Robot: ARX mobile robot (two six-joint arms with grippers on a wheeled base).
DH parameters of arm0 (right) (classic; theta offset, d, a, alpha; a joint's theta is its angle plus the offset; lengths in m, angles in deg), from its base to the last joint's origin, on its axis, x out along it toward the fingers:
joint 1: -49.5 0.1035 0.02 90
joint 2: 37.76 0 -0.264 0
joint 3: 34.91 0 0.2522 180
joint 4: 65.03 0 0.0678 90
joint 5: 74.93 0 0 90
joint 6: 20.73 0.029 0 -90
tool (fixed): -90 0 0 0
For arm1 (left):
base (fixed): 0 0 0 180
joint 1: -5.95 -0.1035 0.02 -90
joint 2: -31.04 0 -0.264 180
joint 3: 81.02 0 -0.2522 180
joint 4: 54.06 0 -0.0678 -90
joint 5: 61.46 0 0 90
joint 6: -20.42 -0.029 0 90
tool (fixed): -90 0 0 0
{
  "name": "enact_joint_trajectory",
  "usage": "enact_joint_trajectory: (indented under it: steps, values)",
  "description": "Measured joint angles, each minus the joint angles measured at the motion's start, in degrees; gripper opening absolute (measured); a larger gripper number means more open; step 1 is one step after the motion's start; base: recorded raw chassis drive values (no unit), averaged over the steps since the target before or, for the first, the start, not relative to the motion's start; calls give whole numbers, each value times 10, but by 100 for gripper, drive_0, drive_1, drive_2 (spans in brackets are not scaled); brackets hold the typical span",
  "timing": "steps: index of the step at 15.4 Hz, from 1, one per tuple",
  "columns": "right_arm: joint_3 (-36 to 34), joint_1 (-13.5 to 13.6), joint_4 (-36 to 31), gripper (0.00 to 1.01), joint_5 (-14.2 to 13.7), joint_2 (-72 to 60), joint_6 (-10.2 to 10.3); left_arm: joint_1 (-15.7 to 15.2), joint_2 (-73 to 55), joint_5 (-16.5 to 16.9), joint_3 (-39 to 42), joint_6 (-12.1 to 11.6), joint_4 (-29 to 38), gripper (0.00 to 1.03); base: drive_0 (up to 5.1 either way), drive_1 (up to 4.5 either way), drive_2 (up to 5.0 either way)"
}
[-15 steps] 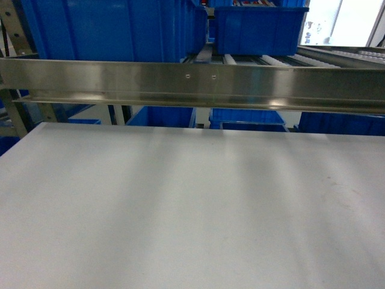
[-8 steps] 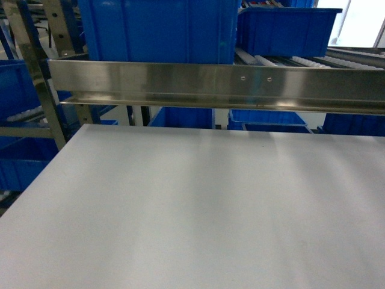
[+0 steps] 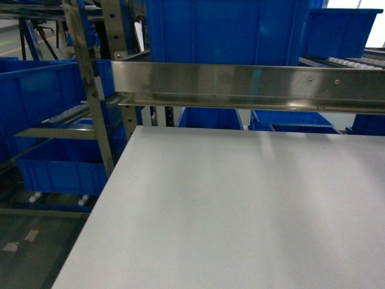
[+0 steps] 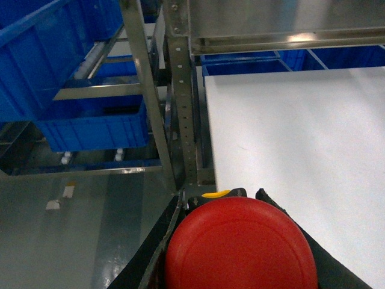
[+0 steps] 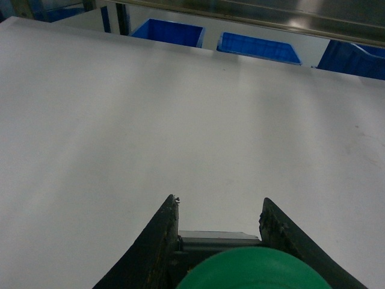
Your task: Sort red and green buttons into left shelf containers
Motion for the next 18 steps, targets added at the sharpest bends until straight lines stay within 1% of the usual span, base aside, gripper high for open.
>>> enact_joint_trajectory:
  steps: [18]
  values:
    - [0,0,0,35,0,0,0,0,0,0,0,0,-1,31,-498,246,246]
